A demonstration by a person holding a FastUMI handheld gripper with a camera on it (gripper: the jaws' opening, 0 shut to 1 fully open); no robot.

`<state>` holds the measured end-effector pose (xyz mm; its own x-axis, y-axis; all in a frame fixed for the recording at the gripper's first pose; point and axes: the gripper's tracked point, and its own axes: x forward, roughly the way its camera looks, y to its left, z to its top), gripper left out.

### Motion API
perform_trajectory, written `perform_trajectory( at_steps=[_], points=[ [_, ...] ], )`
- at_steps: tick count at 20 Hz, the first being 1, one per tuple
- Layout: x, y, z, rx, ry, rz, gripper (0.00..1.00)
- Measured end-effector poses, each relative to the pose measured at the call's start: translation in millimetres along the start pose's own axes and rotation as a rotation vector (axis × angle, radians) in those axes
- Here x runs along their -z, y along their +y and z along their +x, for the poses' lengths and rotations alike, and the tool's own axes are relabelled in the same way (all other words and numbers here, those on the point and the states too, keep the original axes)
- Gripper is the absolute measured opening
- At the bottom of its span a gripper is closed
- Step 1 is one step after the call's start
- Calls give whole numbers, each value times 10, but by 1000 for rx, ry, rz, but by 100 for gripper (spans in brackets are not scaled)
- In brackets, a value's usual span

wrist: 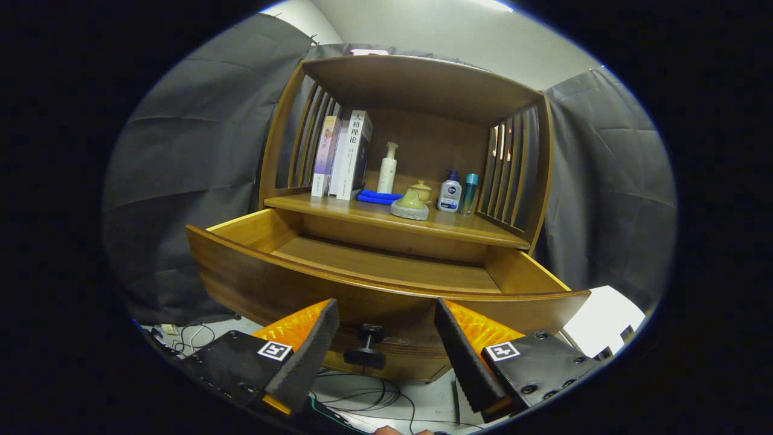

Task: Pull open the drawer, take out the items inside it, and place them on the countertop above the cabinet.

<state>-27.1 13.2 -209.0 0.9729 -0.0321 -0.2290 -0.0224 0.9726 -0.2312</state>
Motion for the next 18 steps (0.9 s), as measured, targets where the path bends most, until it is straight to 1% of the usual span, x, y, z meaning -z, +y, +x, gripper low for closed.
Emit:
perform_trajectory(
  at_steps=[4, 6, 11, 15, 18],
  points=[
    [72, 44, 40, 5, 17, -9, 100],
    [113, 97, 34, 4, 25, -18, 98],
    [118, 97, 62, 33, 22, -7, 98],
    [121, 86, 80, 73, 9, -24, 98],
    [114, 58, 155, 74, 7, -18, 98]
  ],
)
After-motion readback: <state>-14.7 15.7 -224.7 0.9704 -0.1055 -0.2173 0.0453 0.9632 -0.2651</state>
